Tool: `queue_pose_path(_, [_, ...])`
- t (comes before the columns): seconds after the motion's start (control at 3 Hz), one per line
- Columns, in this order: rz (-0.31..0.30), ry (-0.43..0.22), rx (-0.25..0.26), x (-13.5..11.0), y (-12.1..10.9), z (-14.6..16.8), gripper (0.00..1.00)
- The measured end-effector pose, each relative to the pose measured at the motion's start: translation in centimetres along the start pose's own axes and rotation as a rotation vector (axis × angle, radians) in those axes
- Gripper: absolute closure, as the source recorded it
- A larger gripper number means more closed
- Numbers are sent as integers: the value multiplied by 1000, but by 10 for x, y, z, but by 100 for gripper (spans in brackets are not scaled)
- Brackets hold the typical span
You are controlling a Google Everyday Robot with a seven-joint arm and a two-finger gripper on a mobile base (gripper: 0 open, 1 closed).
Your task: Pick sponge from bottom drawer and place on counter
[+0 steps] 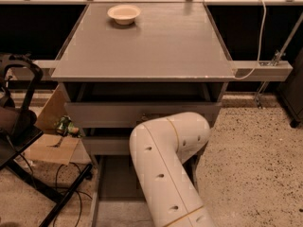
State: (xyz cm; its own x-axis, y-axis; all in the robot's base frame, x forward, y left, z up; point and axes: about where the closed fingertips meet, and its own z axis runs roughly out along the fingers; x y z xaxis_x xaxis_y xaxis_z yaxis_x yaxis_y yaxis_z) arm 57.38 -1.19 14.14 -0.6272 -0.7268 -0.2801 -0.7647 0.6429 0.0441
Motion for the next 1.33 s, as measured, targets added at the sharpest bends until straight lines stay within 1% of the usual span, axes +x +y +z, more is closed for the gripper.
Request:
queue_pose_path(0.33, [-70,-55,41,-8,-12,-64,100])
queue_pose_path(0.67, [-114,-92,27,7,-3,-129,100])
queue_pose_path(1.0, [-125,-182,2,65,11,-225,100])
queue_pose_path(1.33, [-51,-276,-10,99,14,-278,100])
